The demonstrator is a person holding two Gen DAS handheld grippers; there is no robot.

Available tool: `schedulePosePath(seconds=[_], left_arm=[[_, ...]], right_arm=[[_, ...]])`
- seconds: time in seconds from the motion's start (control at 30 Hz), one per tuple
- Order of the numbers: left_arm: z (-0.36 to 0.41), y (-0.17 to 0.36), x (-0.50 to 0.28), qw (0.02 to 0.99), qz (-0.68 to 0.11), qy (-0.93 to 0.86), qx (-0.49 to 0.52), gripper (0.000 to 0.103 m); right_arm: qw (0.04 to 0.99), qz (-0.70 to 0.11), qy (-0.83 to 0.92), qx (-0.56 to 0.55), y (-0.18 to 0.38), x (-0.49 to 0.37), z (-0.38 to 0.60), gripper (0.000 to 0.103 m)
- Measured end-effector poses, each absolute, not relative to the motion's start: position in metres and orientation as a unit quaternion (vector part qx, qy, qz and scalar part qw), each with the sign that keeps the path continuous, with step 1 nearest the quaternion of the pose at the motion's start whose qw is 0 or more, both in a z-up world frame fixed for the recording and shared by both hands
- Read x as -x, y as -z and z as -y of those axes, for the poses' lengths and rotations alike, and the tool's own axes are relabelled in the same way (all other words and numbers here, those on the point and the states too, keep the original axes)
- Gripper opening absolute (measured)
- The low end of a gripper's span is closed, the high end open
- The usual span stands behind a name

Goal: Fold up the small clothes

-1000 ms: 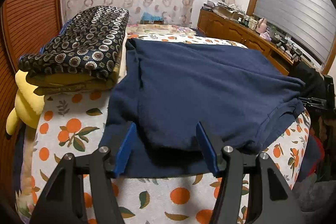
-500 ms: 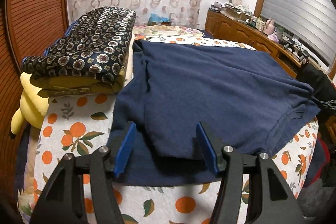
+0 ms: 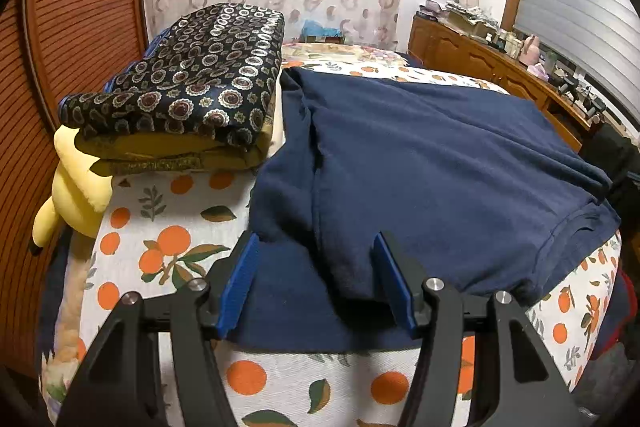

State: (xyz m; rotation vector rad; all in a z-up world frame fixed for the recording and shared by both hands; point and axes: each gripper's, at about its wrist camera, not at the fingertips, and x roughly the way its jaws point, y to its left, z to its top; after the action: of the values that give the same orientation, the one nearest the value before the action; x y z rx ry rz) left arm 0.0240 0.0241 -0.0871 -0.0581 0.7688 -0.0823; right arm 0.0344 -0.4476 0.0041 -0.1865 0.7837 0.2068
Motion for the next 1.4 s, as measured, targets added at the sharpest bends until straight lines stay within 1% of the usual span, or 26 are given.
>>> schedulePosePath(seconds=[0.3,0.37,0.4,0.5,0.57,0.73,0.83,1.13,1.23,1.4], left_arm=[[-0.027,0.091,-0.023,0.923,-0.382,0.039,0.03,0.059],[-0.03,0.093,-0.022,0.922,-0.384,0.039,0.031,0.059],[-0.031,0.093,-0.022,0.922,-0.385,0.04,0.031,0.059],[-0.03,0.095,-0.022,0.92,-0.388,0.04,0.03,0.059],[-0.031,0.098,-0.022,0.919,-0.392,0.041,0.034,0.059],[-0.033,0.102,-0.025,0.914,-0.4,0.045,0.039,0.059],[-0.033,0.103,-0.023,0.914,-0.401,0.046,0.036,0.06],[-0.03,0.102,-0.025,0.914,-0.402,0.045,0.039,0.061],[-0.03,0.101,-0.027,0.912,-0.405,0.047,0.04,0.061],[-0.03,0.1,-0.029,0.911,-0.407,0.055,0.044,0.061]], right_arm=[[0.923,-0.348,-0.14,0.085,-0.002,-0.058,0.409,0.017],[0.922,-0.346,-0.152,0.083,0.001,-0.064,0.398,0.02],[0.921,-0.346,-0.157,0.082,0.003,-0.066,0.392,0.023],[0.918,-0.347,-0.173,0.088,0.01,-0.073,0.375,0.025],[0.915,-0.349,-0.183,0.089,0.013,-0.076,0.365,0.028],[0.903,-0.364,-0.21,0.092,0.03,-0.081,0.342,0.045],[0.896,-0.376,-0.214,0.099,0.042,-0.086,0.331,0.05],[0.894,-0.391,-0.191,0.108,0.059,-0.089,0.324,0.057],[0.9,-0.382,-0.183,0.1,0.061,-0.086,0.326,0.06],[0.905,-0.378,-0.175,0.085,0.063,-0.086,0.328,0.061]])
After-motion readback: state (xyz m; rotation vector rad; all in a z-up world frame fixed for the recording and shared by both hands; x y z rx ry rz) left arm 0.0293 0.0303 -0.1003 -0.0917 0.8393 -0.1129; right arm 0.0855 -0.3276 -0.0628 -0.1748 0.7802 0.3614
